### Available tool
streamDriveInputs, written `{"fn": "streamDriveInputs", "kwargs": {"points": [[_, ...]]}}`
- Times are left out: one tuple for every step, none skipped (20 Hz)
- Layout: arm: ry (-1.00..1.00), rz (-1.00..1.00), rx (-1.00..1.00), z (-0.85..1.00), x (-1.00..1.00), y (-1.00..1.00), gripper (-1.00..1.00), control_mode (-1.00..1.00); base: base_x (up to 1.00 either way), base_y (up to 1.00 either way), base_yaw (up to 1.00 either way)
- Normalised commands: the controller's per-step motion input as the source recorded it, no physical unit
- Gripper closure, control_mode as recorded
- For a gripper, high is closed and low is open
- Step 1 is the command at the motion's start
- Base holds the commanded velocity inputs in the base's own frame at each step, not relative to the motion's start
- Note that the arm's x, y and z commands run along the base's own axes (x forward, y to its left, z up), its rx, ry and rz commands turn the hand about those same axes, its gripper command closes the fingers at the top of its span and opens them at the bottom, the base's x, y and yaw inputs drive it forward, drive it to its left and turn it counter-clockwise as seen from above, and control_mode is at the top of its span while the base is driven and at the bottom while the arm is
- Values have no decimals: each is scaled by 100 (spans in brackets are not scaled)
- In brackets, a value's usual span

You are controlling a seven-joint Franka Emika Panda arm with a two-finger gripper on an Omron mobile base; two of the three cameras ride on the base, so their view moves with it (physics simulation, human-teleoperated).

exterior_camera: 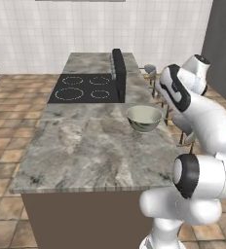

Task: Pick up the bowls from the cabinet and place each bowl in front of a stool on the dining counter.

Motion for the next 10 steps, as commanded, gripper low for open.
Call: {"fn": "streamDriveInputs", "kwargs": {"points": [[-18, 4, -6, 100, -100, 42, -100, -100, 0, 0, 0], [-18, 0, -5, 100, -100, 40, -100, -100, 0, 0, 0], [-23, 0, -4, 100, -100, 30, -100, -100, 0, 0, 0], [-23, 0, -2, 100, -100, 29, -100, -100, 0, 0, 0], [-22, 0, -2, 100, -100, 32, -100, -100, 0, 0, 0], [-23, 0, -2, 100, -100, 32, -100, -100, 0, 0, 0], [-20, -1, 0, 100, -100, 25, -100, -100, 0, 0, 0], [-20, -3, 0, 100, -100, 25, -100, -100, 0, 0, 0], [-20, -4, 0, 99, -100, 21, -100, -100, 0, 0, 0], [-17, -6, 0, 93, -100, 8, -100, -100, 0, 0, 0]]}}
